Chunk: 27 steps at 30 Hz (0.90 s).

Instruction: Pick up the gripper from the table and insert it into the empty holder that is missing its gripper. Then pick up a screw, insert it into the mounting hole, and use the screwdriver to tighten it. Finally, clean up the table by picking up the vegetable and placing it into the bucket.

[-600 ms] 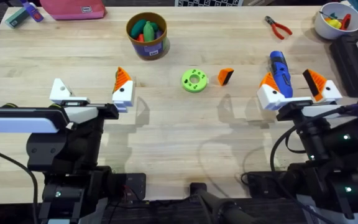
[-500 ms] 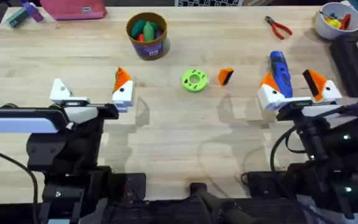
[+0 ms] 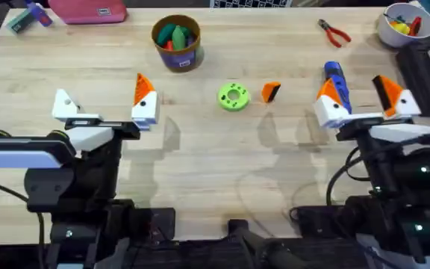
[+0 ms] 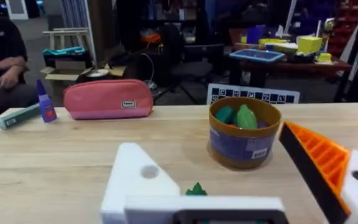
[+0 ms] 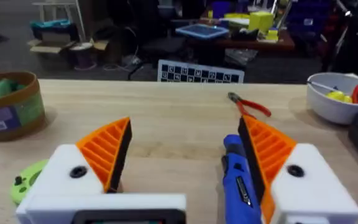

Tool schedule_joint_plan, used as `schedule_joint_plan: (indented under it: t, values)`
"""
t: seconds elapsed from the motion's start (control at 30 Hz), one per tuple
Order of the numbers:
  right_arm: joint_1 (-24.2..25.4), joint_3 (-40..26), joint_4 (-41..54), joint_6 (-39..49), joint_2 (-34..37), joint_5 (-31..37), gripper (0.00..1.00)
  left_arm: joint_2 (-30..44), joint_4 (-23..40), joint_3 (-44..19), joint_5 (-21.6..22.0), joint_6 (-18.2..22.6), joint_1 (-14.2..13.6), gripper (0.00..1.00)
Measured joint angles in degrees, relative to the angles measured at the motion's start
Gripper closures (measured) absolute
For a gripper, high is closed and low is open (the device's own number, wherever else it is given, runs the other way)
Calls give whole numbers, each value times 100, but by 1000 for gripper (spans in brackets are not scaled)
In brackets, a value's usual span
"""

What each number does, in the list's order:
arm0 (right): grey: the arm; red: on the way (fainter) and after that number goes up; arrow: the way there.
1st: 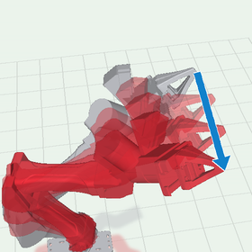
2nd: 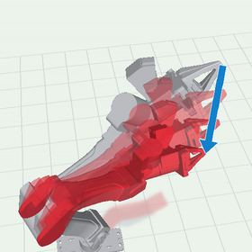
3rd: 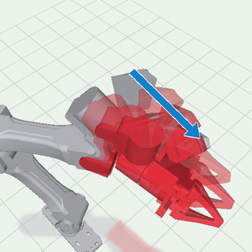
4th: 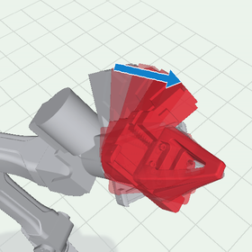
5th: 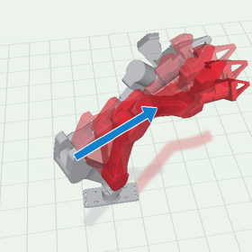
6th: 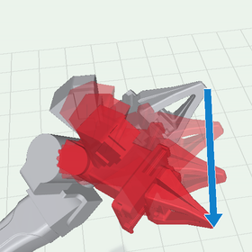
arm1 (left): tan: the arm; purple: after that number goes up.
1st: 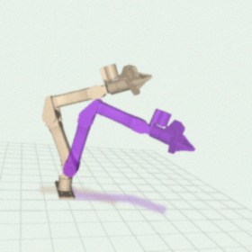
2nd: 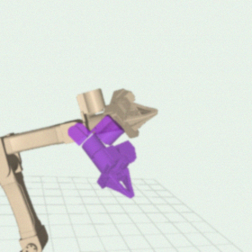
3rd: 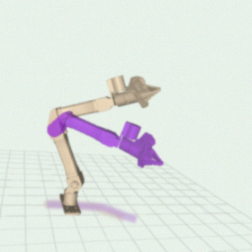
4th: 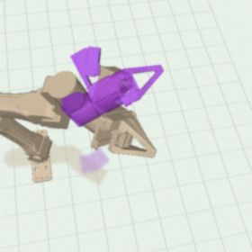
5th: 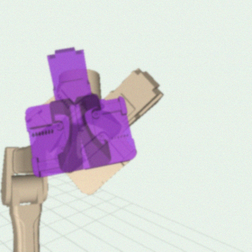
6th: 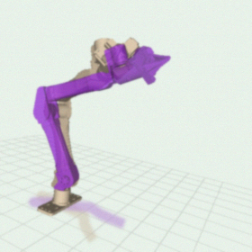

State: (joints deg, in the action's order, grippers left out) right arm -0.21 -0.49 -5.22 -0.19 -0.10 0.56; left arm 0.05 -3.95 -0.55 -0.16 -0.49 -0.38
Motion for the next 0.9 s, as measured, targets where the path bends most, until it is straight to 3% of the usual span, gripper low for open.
schedule_joint_plan:
  t: [0.17,0.4,0.7,0.9]
  values:
    - [0,-340,-51,1,5,0,8,1,639,-490,25,2,0,15]
    - [0,-1670,593,1,503,-5,8,670,2039,-2144,346,0,0,15]
    - [0,-3814,2773,27,2671,-24,9,3126,4052,-4361,469,3,0,16]
    - [0,-5113,4206,289,4137,-24,8,4798,4978,-5527,474,2,0,16]
